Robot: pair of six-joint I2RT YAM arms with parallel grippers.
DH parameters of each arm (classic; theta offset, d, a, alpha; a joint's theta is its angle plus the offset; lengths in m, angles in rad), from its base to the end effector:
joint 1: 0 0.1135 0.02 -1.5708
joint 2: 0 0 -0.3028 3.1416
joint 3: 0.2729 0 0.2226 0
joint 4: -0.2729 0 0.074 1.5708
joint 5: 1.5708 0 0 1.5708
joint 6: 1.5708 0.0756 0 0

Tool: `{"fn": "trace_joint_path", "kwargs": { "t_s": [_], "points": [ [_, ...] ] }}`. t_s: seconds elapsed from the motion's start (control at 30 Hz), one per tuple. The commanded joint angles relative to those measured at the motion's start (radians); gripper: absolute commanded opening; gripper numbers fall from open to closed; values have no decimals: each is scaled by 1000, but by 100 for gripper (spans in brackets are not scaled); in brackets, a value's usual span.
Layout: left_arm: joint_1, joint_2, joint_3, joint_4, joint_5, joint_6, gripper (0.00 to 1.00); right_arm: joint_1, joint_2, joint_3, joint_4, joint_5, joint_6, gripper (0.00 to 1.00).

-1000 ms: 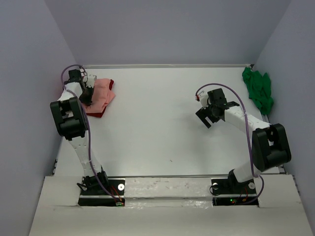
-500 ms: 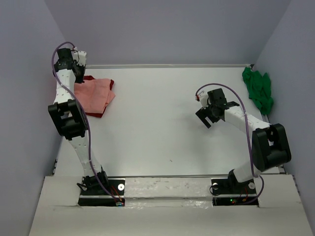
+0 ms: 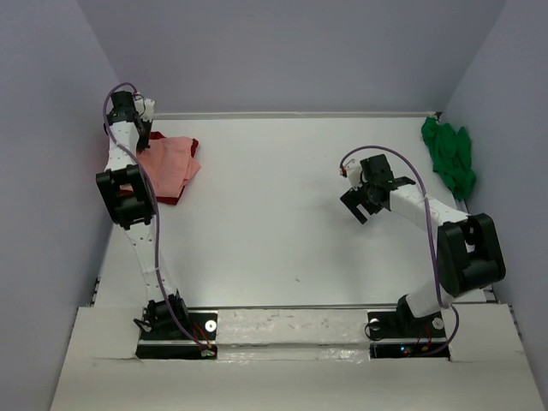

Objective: Fold and stack the t-shirts
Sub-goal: Neatly place the folded tshirt to the corner

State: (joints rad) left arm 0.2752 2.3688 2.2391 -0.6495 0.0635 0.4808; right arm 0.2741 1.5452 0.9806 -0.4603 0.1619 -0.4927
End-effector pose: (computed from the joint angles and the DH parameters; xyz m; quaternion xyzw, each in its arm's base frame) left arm 0.5435 0.1485 0.2516 0.1068 0.9161 0.1150 0.3690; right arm 0.2946 0.0702 0.2252 -0.3388 0.8983 -0.1067 0.2586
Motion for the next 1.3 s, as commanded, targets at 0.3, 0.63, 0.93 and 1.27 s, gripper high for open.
{"fn": "trace_joint_path", "kwargs": {
  "t_s": [0.3, 0.63, 0.93, 1.27],
  "points": [
    [-7, 84, 7, 232, -255, 30, 0, -7, 62, -2, 34, 39, -9, 99],
    [-17, -166, -81, 281, -145, -63, 0, -7, -3, 17, 8, -7, 8, 100],
    [-186, -641, -280, 252, 108, -123, 48, -16, -74, 20, 11, 50, 60, 100],
    [-252, -989, -844, 522, 263, -193, 81, -81, -230, -69, 120, 146, 132, 100]
  ]
}}
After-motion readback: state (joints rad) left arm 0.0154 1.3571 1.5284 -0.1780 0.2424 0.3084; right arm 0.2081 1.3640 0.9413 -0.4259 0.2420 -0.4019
